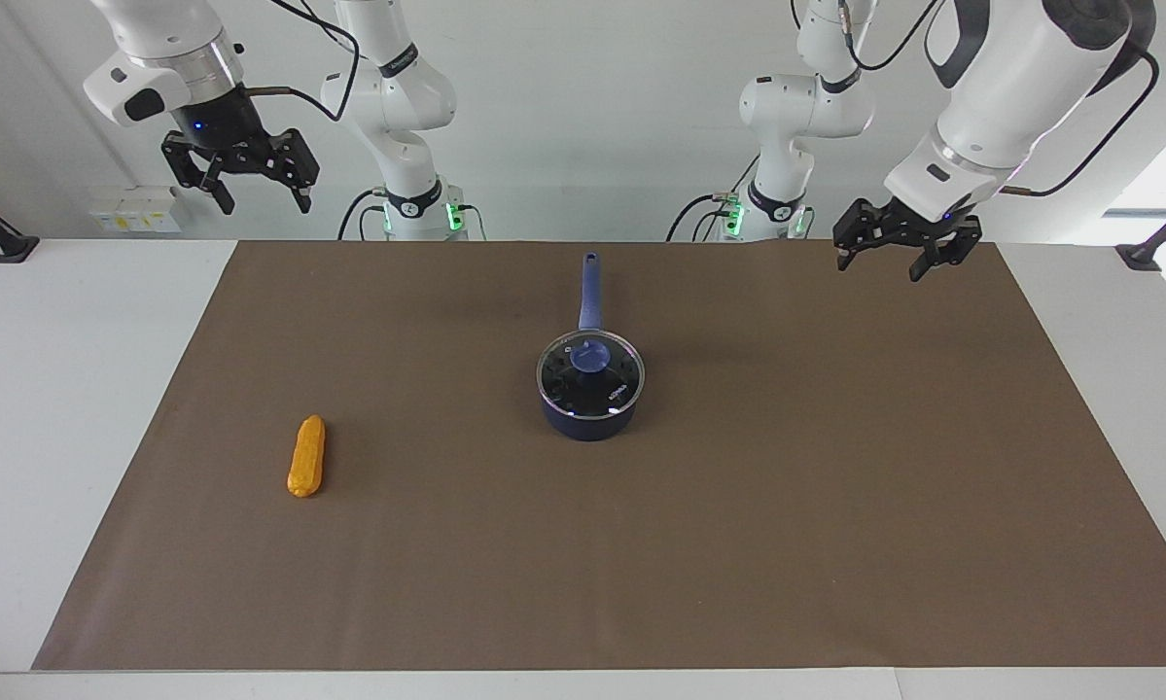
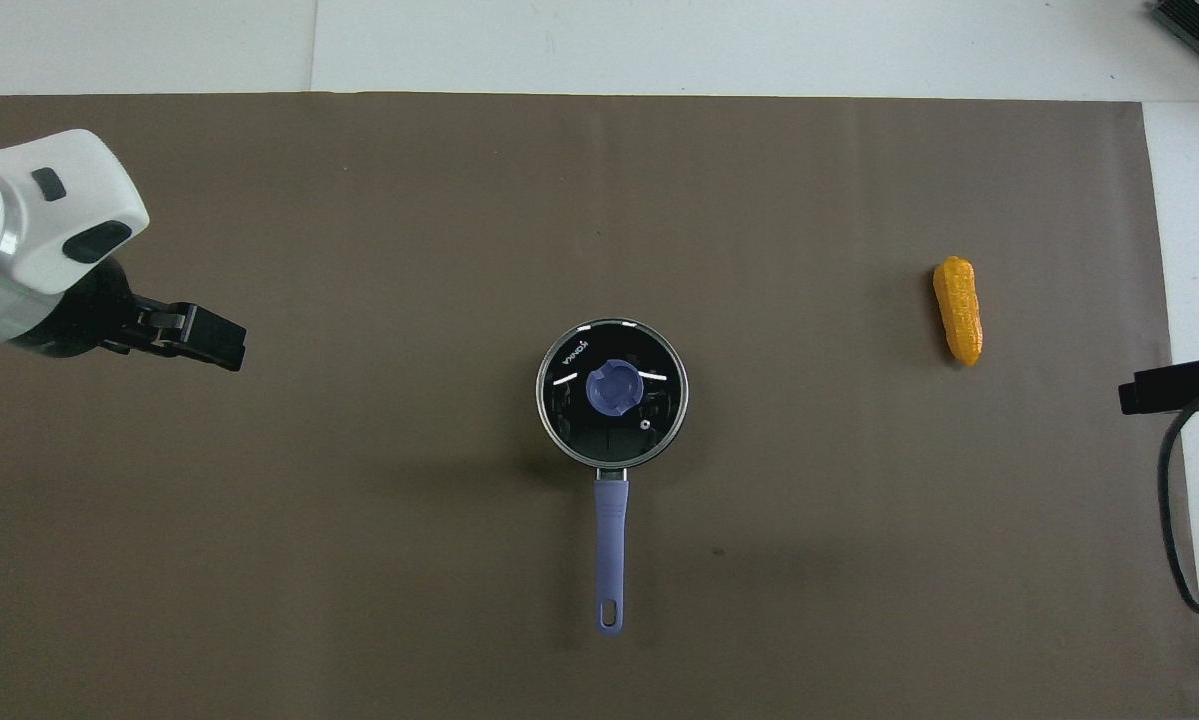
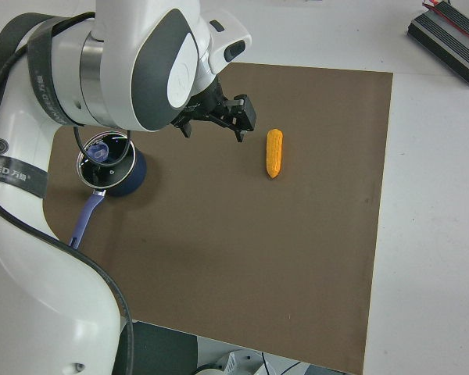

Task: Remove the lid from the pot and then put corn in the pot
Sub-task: 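Reach the left gripper to the lid knob while the right gripper reaches the corn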

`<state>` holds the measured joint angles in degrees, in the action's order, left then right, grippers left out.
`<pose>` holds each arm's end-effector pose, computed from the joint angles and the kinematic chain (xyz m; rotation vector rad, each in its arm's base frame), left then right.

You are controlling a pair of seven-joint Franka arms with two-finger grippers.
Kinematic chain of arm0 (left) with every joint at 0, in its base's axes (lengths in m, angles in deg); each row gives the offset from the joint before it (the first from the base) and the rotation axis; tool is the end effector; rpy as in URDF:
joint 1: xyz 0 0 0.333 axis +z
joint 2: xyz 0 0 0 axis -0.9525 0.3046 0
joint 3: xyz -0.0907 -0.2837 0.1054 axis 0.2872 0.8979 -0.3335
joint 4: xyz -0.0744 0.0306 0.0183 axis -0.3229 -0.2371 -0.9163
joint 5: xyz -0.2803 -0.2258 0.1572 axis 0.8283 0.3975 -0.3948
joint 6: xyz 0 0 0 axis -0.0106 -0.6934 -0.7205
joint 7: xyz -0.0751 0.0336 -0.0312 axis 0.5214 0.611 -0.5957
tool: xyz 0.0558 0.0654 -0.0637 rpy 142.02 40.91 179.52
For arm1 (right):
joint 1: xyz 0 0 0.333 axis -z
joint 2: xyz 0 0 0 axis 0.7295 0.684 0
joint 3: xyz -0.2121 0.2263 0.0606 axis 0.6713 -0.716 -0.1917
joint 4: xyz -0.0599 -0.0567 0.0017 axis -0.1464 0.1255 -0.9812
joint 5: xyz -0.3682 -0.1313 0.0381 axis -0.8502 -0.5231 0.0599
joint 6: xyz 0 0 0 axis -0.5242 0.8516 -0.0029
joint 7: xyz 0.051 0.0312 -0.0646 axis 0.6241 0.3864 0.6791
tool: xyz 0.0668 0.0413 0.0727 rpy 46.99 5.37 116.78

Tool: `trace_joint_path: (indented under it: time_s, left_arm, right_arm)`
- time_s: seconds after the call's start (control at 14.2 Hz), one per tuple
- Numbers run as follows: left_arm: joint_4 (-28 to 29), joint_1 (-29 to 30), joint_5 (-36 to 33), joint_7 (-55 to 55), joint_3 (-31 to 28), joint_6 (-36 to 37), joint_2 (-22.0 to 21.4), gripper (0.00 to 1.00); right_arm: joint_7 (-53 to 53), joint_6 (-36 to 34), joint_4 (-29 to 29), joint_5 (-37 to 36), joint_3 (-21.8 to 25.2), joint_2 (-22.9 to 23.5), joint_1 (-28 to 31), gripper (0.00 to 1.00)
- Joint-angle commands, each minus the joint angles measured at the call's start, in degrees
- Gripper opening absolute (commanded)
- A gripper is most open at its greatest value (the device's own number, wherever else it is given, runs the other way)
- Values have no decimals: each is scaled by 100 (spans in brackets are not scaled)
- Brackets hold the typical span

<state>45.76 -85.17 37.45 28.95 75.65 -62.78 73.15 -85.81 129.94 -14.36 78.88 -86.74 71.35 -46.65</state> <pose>0.5486 -0.1251 0.6019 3.0702 -0.3431 -0.1301 0.5005 -0.0219 0.6656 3.1405 0.0174 -0.0287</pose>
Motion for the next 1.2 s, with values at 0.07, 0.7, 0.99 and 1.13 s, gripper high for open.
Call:
trace_joint_path:
  time_s: [0.07, 0.7, 0.99, 1.13]
  left_arm:
    - [329, -422, 9, -451, -67, -560, 44, 100]
    - [462, -1319, 18, -1689, -67, -1632, 632, 100]
    - [312, -1846, -53, -2805, -76, -2265, 1194, 100]
    - [312, -1995, -53, -3009, -76, -2416, 1248, 100]
  right_arm:
    - [-113, 83, -44, -24, 13, -40, 33, 100]
    - [-96, 335, -158, -24, 13, 21, 41, 100]
    - [-70, 1522, -641, -24, 13, 389, 50, 100]
    - [-70, 2101, -633, -32, 13, 828, 50, 100]
